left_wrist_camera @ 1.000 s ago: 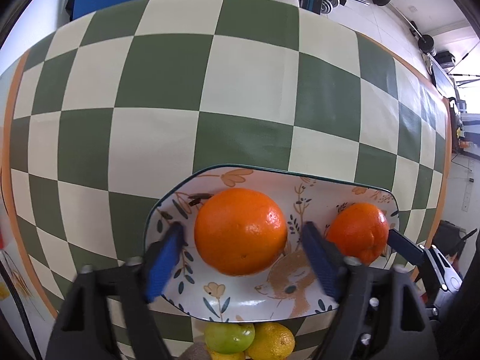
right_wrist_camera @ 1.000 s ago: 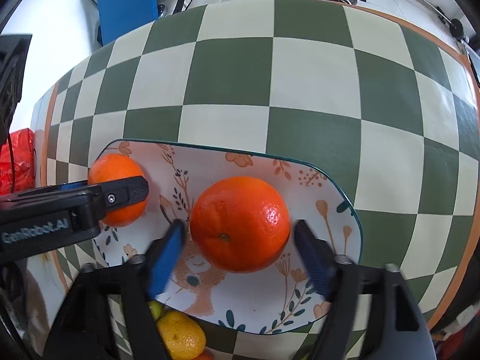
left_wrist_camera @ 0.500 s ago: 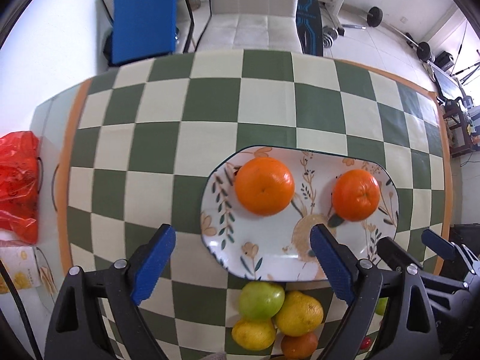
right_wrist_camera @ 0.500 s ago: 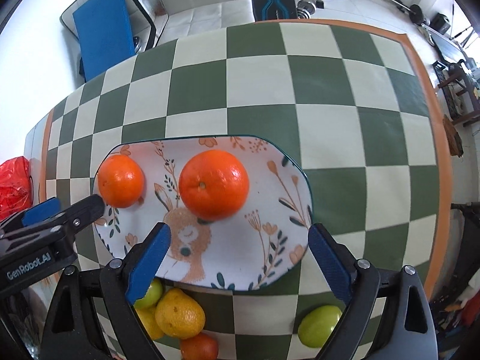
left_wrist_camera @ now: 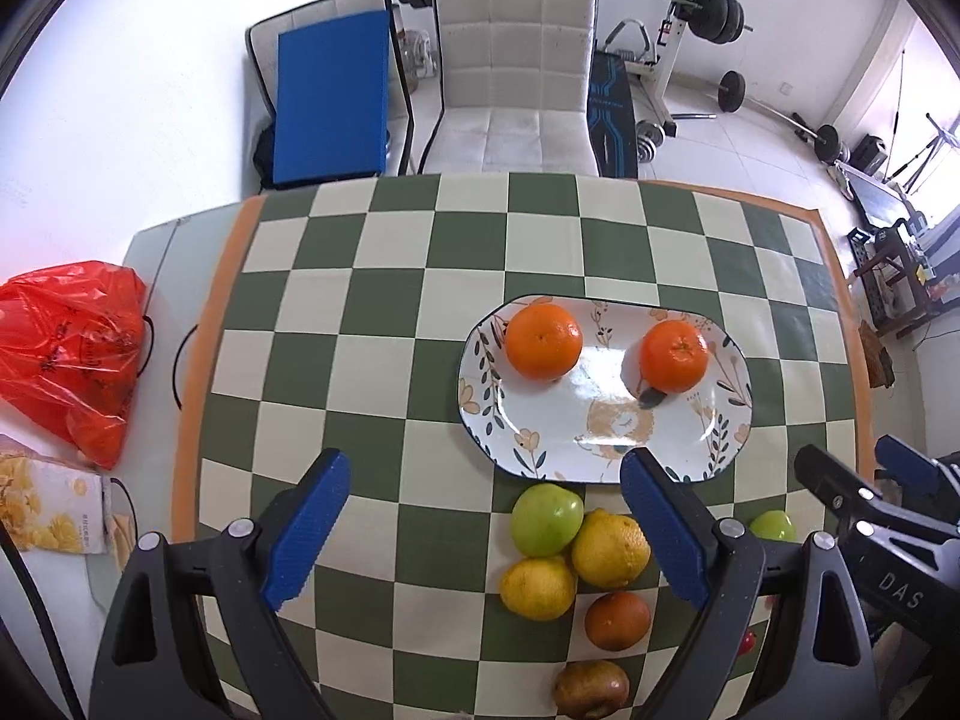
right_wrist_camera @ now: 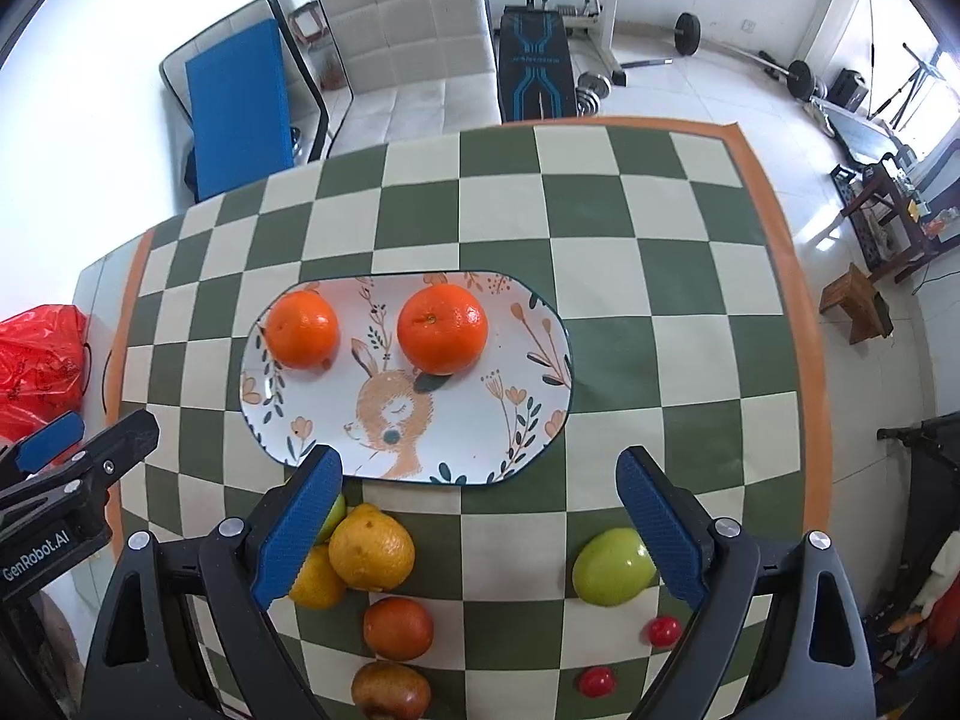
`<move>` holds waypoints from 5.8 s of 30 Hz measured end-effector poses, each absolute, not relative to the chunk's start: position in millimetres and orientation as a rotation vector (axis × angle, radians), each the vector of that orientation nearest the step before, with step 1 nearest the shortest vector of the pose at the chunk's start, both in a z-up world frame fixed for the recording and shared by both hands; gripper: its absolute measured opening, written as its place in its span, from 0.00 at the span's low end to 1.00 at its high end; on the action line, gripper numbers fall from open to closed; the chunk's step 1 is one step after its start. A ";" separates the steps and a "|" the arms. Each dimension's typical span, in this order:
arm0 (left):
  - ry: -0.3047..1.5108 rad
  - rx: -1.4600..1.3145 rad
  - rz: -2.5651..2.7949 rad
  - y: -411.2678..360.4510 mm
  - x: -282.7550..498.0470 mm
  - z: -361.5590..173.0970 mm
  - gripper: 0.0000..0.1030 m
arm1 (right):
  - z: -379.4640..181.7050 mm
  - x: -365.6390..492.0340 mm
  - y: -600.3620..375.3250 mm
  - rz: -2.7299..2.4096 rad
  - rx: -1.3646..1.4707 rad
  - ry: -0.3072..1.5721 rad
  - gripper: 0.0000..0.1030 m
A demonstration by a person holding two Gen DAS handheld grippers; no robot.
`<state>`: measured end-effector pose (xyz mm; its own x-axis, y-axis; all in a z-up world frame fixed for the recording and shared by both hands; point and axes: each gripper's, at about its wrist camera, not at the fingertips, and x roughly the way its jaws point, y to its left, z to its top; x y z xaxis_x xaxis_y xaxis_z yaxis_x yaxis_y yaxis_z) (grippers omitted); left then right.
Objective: Organize fruits
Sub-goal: 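Lift both tools off the plate and move toward the remaining fruit, then grasp the red-brown apple with the right tool while the left tool grasps a yellow lemon, then carry the apple and lemon onto the plate and open both tools, then lift both tools away from the plate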
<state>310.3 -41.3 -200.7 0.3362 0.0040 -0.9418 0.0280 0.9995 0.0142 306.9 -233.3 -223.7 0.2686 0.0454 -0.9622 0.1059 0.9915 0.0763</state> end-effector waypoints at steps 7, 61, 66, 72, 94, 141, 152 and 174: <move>1.177 0.011 -0.029 -37.7 283.7 -175.8 0.89 | -178.8 273.9 -228.6 -0.058 0.105 1.205 0.92; 1.694 -0.037 -0.115 -57.4 281.4 -386.8 0.91 | -392.1 166.7 -230.9 0.029 0.318 1.746 0.67; 1.678 -0.066 -0.161 -59.9 283.7 -392.9 0.55 | -402.9 173.4 -236.6 0.026 0.338 1.762 0.67; 1.637 -0.001 -0.135 -59.4 266.8 -389.2 0.54 | -411.1 180.9 -235.3 0.024 0.316 1.791 0.68; 1.650 -0.058 -0.102 -27.1 239.0 -391.4 0.54 | -397.0 194.7 -249.8 0.011 0.310 1.797 0.68; 1.579 -0.043 -0.090 -43.8 393.8 -339.3 0.86 | -366.4 363.0 -244.1 0.040 0.268 1.603 0.93; 1.410 0.016 -0.018 -31.9 350.6 -282.3 0.86 | -310.3 326.9 -244.9 -0.033 0.165 1.462 0.93; 1.145 0.000 -0.048 -38.0 260.9 -179.8 0.86 | -191.6 248.0 -229.6 -0.046 0.079 1.222 0.93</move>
<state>260.9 -38.0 -179.8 0.4123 -0.0378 -0.9103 0.0378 0.9990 -0.0244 248.0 -229.6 -191.6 0.3411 0.0073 -0.9400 0.0777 0.9963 0.0359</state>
